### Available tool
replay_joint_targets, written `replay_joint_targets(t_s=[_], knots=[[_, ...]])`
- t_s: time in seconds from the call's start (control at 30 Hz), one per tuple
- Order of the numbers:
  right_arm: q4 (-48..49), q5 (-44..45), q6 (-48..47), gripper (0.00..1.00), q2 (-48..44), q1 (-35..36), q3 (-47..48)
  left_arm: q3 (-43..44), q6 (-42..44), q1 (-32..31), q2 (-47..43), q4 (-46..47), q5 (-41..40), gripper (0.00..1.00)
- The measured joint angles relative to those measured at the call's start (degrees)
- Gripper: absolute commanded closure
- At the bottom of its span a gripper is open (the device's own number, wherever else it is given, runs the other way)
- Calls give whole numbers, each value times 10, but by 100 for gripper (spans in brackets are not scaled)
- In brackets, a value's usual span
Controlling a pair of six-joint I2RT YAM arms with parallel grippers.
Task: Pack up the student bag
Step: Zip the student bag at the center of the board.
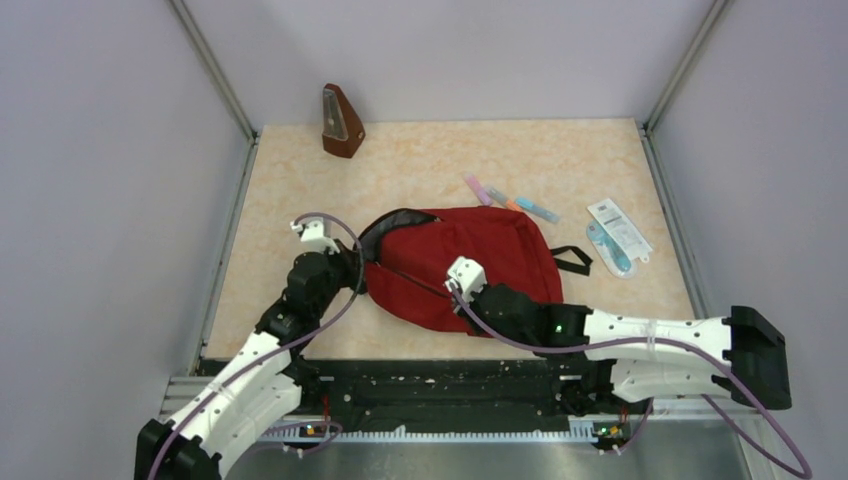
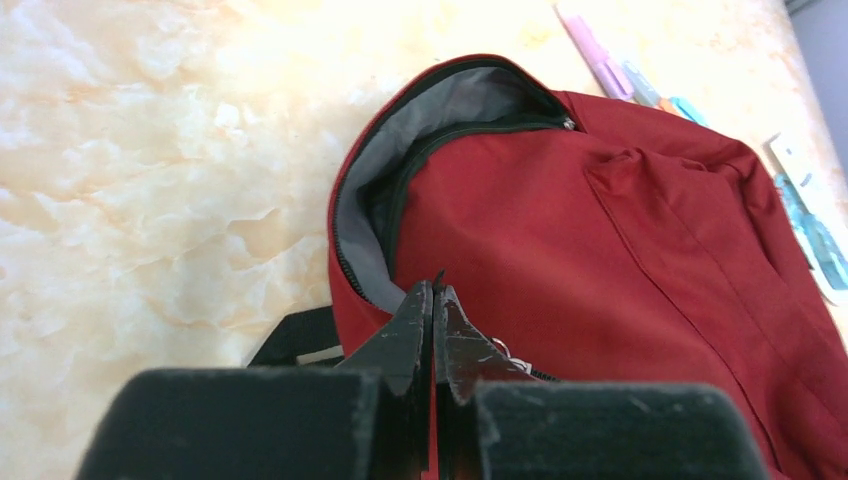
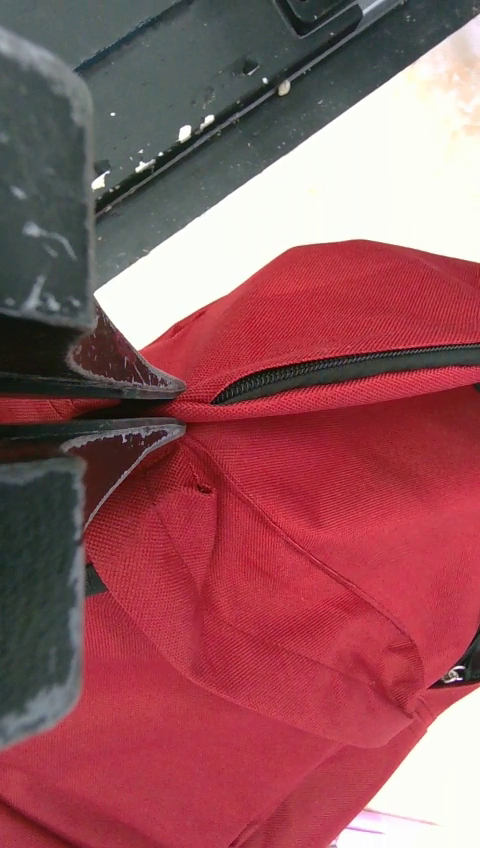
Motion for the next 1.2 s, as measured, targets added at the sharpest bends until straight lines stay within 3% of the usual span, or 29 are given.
replay_joint_targets(t_s=[0.17, 0.2, 0.23, 0.3, 0.43, 0.77, 0.93, 1.07, 1.13, 1.2], knots=[[0, -3, 6, 98, -14, 0, -7, 0, 2, 33, 17, 28, 61, 100], [0, -4, 6, 81, -15, 0, -7, 0, 3, 37, 17, 30, 70, 100], [-1, -5, 7, 55, -15, 0, -7, 0, 6, 41, 14, 31, 77, 100], [-13, -9, 10, 27, -15, 0, -5, -1, 18, 47, 4, 31, 91, 100], [-60, -20, 5, 18, -6, 0, 26, -12, 46, 67, -40, 35, 103, 100], [18, -57, -25, 17, 167, 0, 163, -36, 59, 71, -70, 34, 163, 100], [47, -90, -55, 24, 287, -1, 245, -36, 59, 71, -71, 35, 177, 100], [58, -110, -72, 43, 352, -2, 294, -36, 56, 71, -71, 35, 178, 100], [58, -116, -76, 58, 372, -3, 304, -36, 55, 72, -71, 35, 177, 100], [55, -122, -80, 81, 387, -4, 308, -36, 55, 73, -72, 35, 177, 100]])
